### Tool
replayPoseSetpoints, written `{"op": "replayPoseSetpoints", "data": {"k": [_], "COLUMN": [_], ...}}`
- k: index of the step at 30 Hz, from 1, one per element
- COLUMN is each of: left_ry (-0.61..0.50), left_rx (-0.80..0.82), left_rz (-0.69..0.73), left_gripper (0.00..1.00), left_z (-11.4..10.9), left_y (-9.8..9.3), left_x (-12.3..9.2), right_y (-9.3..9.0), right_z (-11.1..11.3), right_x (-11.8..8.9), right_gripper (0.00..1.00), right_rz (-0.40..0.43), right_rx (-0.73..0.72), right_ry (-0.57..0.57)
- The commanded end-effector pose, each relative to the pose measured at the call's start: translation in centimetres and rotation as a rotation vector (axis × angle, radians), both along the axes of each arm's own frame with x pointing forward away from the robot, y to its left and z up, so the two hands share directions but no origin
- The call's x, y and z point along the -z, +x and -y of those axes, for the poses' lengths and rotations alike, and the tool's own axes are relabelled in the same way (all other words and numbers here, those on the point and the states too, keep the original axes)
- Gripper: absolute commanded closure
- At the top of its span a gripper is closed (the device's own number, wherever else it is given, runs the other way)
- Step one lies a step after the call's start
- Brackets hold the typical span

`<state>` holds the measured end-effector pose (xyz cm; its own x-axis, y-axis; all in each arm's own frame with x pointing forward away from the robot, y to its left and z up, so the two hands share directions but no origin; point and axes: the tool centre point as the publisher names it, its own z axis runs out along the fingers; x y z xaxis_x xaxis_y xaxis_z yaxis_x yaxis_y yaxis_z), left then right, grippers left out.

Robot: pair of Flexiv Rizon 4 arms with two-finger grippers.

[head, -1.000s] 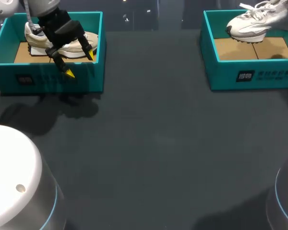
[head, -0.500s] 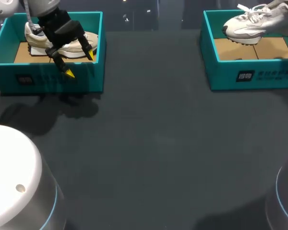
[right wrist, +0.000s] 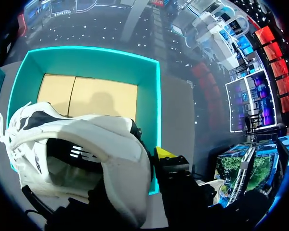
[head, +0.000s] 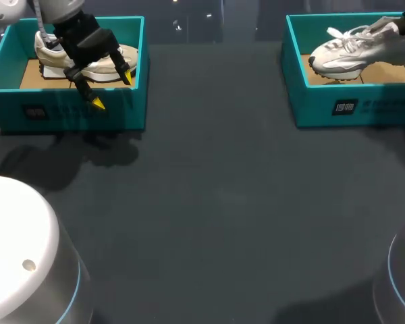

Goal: Take the shoe out of the shoebox, open the shoe tongue, remove and reinsert the insole, then place the shoe into the shoebox

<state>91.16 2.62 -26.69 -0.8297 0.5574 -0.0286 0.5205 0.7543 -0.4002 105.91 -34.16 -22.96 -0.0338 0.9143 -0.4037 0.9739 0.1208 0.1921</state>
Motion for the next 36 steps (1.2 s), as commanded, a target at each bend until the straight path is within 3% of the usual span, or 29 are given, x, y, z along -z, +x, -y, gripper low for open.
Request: {"op": "replayPoseSetpoints", "data": {"k": [1,10,17,26,36], "left_ry": [0.001,0.001,0.001,0.001,0.001], "left_rx": [0.000,0.000,0.000,0.000,0.000], "left_rz": [0.002,0.002,0.002,0.002,0.002], "left_gripper": [0.00,0.00,0.00,0.00,0.00], "left_z": [0.0,0.0,0.0,0.0,0.0], "left_y": [-0.1,-0.1,-0.1,-0.1,-0.1], "left_x": [0.0,0.0,0.0,0.0,0.0], "right_y": [-1.1,-1.1,-1.2,-2.6,-2.7], "right_z": [-0.1,-0.1,0.4,0.5,-0.2], "right_x": [0.8,0.8,3.3,4.9,7.4], "right_gripper": [1.00,1.00,1.00,1.00,1.00], "right_rz": [0.031,0.031,0.031,0.006,-0.023], "right_rx": [0.007,0.007,0.031,0.057,0.066], "right_ry": [0.001,0.001,-0.003,0.006,0.034]}}
